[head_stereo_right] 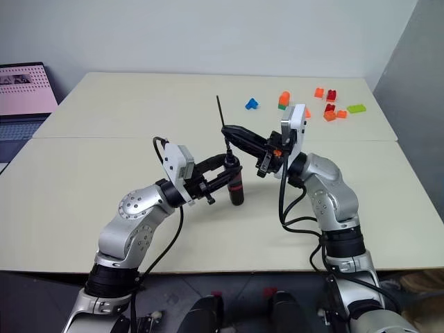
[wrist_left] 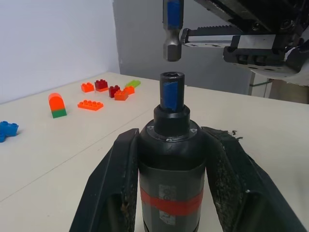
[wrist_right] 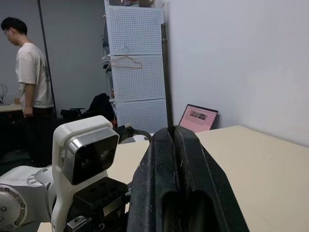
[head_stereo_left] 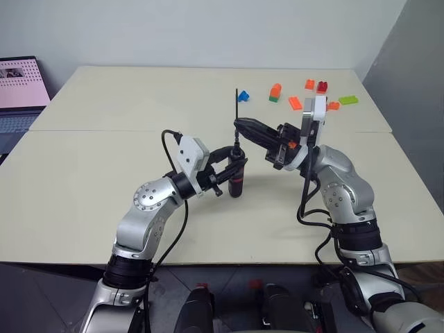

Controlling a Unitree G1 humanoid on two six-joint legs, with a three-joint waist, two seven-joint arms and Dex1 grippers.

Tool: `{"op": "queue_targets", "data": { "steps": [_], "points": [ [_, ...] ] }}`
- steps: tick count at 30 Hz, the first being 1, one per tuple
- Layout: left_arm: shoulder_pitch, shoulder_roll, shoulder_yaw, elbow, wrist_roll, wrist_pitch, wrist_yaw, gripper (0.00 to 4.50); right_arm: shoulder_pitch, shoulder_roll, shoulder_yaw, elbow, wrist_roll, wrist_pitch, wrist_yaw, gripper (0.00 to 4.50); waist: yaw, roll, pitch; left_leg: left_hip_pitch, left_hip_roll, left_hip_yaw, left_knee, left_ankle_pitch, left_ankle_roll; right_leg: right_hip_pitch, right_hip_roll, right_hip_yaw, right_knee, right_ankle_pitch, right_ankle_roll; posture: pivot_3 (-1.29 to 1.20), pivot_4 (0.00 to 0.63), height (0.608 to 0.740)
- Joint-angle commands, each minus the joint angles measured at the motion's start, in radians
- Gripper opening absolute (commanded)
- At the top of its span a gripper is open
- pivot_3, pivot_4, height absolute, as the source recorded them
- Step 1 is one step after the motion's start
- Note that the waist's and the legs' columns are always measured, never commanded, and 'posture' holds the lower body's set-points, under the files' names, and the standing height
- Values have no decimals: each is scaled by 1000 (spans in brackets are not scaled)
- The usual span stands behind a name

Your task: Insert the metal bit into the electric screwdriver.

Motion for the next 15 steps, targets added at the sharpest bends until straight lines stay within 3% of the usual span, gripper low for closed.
{"op": "queue_targets", "data": {
  "steps": [1,15],
  "points": [
    [-1,6,0,4,18,-6,3,1622,-6,-6,-4,-43,12,3,0,0,0,0,0,0,0,0,0,0,0,0,0,0,0,0,0,0,150,740],
    [6,9,-1,1,20,-9,2,1621,-8,-10,-12,0,-8,-8,6,0,0,0,0,0,0,0,0,0,0,0,0,0,0,0,0,0,150,740]
  ]
}}
